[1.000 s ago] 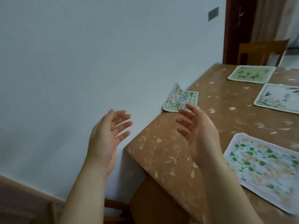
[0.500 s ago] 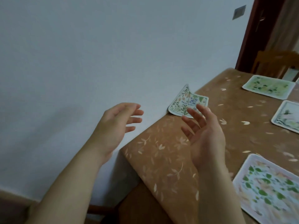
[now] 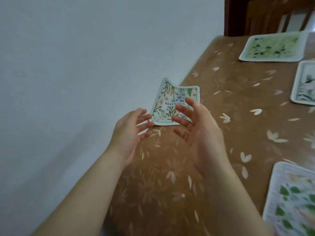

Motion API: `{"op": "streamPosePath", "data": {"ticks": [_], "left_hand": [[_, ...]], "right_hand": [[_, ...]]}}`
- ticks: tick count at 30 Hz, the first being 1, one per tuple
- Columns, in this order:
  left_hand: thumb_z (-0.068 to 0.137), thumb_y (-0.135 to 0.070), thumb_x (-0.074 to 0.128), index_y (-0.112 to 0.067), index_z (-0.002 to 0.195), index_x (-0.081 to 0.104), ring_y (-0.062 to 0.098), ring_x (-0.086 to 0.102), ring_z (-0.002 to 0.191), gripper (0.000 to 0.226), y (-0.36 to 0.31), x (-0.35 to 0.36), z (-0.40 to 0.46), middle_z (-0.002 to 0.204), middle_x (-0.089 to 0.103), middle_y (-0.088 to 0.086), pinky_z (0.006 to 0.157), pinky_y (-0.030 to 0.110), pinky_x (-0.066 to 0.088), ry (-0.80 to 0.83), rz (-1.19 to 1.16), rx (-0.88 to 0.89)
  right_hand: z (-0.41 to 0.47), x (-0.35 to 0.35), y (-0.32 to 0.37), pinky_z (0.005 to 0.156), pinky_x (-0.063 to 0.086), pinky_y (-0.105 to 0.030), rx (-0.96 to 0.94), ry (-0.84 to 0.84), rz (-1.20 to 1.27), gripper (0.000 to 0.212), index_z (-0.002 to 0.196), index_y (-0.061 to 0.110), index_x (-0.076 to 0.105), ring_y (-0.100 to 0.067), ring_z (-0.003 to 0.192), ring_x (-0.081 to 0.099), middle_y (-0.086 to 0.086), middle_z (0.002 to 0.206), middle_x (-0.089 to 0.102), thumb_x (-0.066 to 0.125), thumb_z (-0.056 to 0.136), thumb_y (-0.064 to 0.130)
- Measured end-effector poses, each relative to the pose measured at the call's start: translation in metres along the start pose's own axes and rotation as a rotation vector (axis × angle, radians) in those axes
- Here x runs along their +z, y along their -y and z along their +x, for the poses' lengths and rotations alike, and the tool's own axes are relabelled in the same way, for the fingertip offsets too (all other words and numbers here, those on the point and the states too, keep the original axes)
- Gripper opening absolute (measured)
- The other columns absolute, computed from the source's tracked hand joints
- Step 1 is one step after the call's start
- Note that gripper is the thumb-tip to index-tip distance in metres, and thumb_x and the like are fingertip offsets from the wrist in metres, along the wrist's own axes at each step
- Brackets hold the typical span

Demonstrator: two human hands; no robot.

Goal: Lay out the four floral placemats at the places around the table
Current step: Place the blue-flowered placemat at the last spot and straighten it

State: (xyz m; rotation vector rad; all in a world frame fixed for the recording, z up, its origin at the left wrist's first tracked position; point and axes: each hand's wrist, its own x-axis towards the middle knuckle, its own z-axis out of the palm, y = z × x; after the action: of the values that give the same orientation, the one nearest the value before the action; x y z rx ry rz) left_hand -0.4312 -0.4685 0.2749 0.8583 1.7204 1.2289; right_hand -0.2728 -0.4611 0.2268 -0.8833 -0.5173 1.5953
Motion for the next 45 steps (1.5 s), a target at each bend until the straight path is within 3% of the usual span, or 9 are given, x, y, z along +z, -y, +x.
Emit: {"op": "streamPosePath", "data": {"ticks": [7, 12, 17, 20, 26, 31, 38, 41, 45], "left_hand": [[0.097, -0.029, 0.058, -0.011, 0.107, 0.064, 0.026, 0.072, 0.103, 0.021, 0.08, 0.045, 0.149, 0.117, 0.072, 0.011, 0.059, 0.032, 0.064, -0.045, 0.082, -0.212], [0.099, -0.034, 0.053, -0.011, 0.106, 0.06, 0.025, 0.066, 0.105, 0.025, 0.124, 0.051, 0.233, 0.114, 0.067, 0.009, 0.09, 0.04, 0.055, -0.093, 0.134, -0.369], [0.1, -0.034, 0.049, -0.013, 0.121, 0.052, 0.027, 0.059, 0.111, 0.03, 0.15, 0.064, 0.282, 0.115, 0.064, 0.012, 0.109, 0.041, 0.044, -0.139, 0.111, -0.456], [0.097, -0.027, 0.05, -0.013, 0.126, 0.065, 0.024, 0.07, 0.104, 0.036, 0.162, 0.07, 0.298, 0.115, 0.075, 0.009, 0.101, 0.036, 0.05, -0.169, 0.112, -0.473], [0.095, -0.012, 0.046, -0.011, 0.126, 0.068, 0.033, 0.074, 0.104, 0.037, 0.167, 0.077, 0.313, 0.118, 0.076, 0.014, 0.093, 0.051, 0.059, -0.225, 0.101, -0.464], [0.099, -0.01, 0.058, -0.009, 0.127, 0.066, 0.023, 0.073, 0.104, 0.03, 0.172, 0.069, 0.318, 0.121, 0.075, 0.01, 0.094, 0.039, 0.059, -0.318, 0.074, -0.423], [0.095, -0.01, 0.07, -0.012, 0.107, 0.064, 0.022, 0.076, 0.083, 0.014, 0.159, 0.059, 0.293, 0.095, 0.075, 0.011, 0.071, 0.029, 0.065, -0.39, 0.043, -0.226], [0.093, -0.007, 0.072, -0.012, 0.088, 0.061, 0.02, 0.076, 0.074, 0.014, 0.146, 0.051, 0.271, 0.088, 0.075, 0.011, 0.062, 0.027, 0.064, -0.389, 0.08, -0.228], [0.092, -0.006, 0.074, -0.008, 0.091, 0.062, 0.024, 0.078, 0.08, 0.012, 0.148, 0.025, 0.235, 0.09, 0.076, 0.014, 0.071, 0.033, 0.065, -0.357, 0.131, -0.312]], "right_hand": [[0.113, -0.082, -0.067, 0.088, 0.059, -0.037, 0.077, -0.069, -0.104, 0.044, 0.112, 0.05, 0.075, -0.012, 0.109, 0.075, 0.019, 0.115, 0.079, 0.062, 0.074, 0.067], [0.143, -0.122, -0.116, 0.108, 0.053, -0.048, 0.078, -0.08, -0.448, 0.062, 0.132, 0.051, 0.064, 0.002, 0.118, 0.065, 0.022, 0.133, 0.068, 0.057, 0.076, 0.074], [0.203, -0.127, -0.134, 0.126, 0.011, -0.062, -0.011, 0.101, -1.365, 0.094, 0.164, 0.04, 0.021, -0.037, 0.16, 0.011, -0.004, 0.175, 0.018, 0.054, 0.085, 0.078], [0.237, -0.123, -0.141, 0.122, 0.0, -0.072, 0.009, 0.141, -1.561, 0.105, 0.165, 0.04, 0.01, -0.044, 0.16, -0.002, -0.01, 0.177, -0.002, 0.058, 0.081, 0.08], [0.261, -0.137, -0.166, 0.119, -0.003, -0.076, 0.05, 0.172, -1.8, 0.122, 0.167, 0.033, -0.003, -0.047, 0.158, -0.012, -0.016, 0.176, -0.008, 0.07, 0.079, 0.074], [0.261, -0.138, -0.172, 0.119, -0.005, -0.075, 0.04, 0.145, -1.794, 0.124, 0.166, 0.035, -0.008, -0.046, 0.158, -0.013, -0.018, 0.175, -0.009, 0.072, 0.08, 0.073], [0.254, -0.134, -0.161, 0.122, -0.002, -0.07, 0.048, 0.141, -1.73, 0.117, 0.168, 0.032, 0.0, -0.042, 0.16, -0.007, -0.018, 0.175, 0.002, 0.074, 0.083, 0.065], [0.241, -0.134, -0.147, 0.125, 0.018, -0.058, -0.049, 0.04, -1.468, 0.087, 0.164, 0.024, 0.027, -0.039, 0.157, 0.02, -0.016, 0.169, 0.03, 0.069, 0.093, 0.051], [0.202, -0.144, -0.133, 0.101, 0.052, -0.039, -0.018, -0.183, -0.949, 0.05, 0.146, 0.016, 0.058, -0.027, 0.126, 0.061, -0.007, 0.143, 0.064, 0.061, 0.098, 0.03]]}}
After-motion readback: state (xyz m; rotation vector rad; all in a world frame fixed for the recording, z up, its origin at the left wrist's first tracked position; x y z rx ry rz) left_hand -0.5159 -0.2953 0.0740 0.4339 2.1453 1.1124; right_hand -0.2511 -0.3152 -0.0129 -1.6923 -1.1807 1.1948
